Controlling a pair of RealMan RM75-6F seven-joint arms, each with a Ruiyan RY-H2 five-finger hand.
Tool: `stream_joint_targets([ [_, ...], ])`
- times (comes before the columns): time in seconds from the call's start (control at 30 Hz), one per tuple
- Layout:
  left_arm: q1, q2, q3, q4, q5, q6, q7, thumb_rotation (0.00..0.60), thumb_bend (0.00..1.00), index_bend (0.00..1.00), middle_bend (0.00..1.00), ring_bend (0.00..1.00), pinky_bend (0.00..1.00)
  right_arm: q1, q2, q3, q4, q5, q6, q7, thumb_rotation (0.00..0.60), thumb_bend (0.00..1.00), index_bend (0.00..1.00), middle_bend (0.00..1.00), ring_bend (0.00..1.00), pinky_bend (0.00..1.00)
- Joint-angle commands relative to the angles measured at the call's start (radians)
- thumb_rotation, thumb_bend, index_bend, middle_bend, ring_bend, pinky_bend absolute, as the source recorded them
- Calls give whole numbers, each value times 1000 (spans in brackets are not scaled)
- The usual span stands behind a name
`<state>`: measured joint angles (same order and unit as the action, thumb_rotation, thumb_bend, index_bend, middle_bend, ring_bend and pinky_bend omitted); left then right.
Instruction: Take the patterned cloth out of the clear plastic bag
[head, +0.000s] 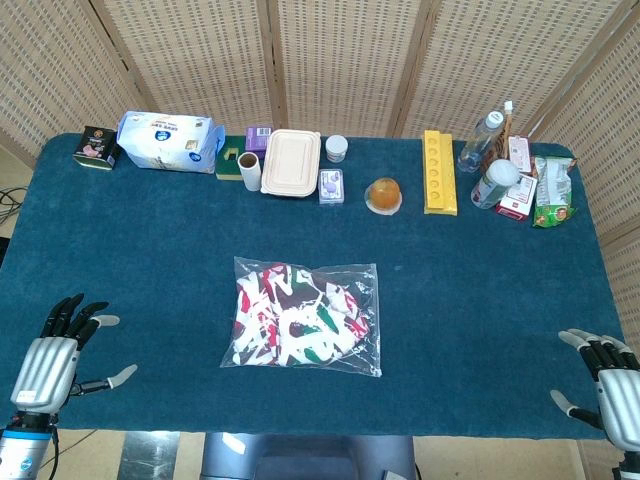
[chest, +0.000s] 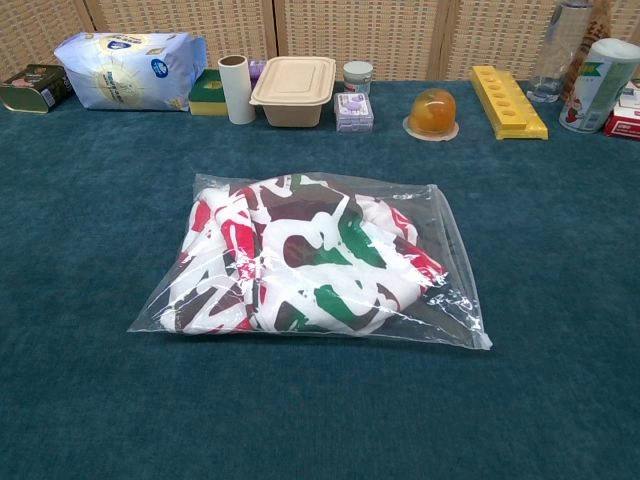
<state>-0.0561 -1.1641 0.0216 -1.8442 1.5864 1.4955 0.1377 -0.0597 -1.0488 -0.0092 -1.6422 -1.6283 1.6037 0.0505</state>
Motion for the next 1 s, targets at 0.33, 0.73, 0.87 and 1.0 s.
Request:
stream_joint_targets([
  [0.33, 8, 7, 7, -2, 10, 14, -7, 477, 103, 298, 189, 25, 23, -11, 0, -5, 9, -3, 17, 14, 594, 211, 223, 245, 243, 182],
  [0.73, -4, 26, 10, -5, 27, -6, 4, 475, 102, 297, 190, 25, 23, -25, 0, -13, 19, -19, 42, 24, 593, 211, 223, 245, 242, 182],
  [0.87, -71, 57, 23, -28, 18, -142, 83, 470, 100, 228, 179, 25, 23, -30, -2, -16, 25, -24, 49, 30, 596, 211, 223, 245, 242, 182],
  [1.0, -114, 48, 3, -44, -11, -206, 137, 475, 82, 90, 119, 19, 23, -32, 0, -17, 24, -24, 52, 31, 595, 211, 223, 245, 242, 182],
])
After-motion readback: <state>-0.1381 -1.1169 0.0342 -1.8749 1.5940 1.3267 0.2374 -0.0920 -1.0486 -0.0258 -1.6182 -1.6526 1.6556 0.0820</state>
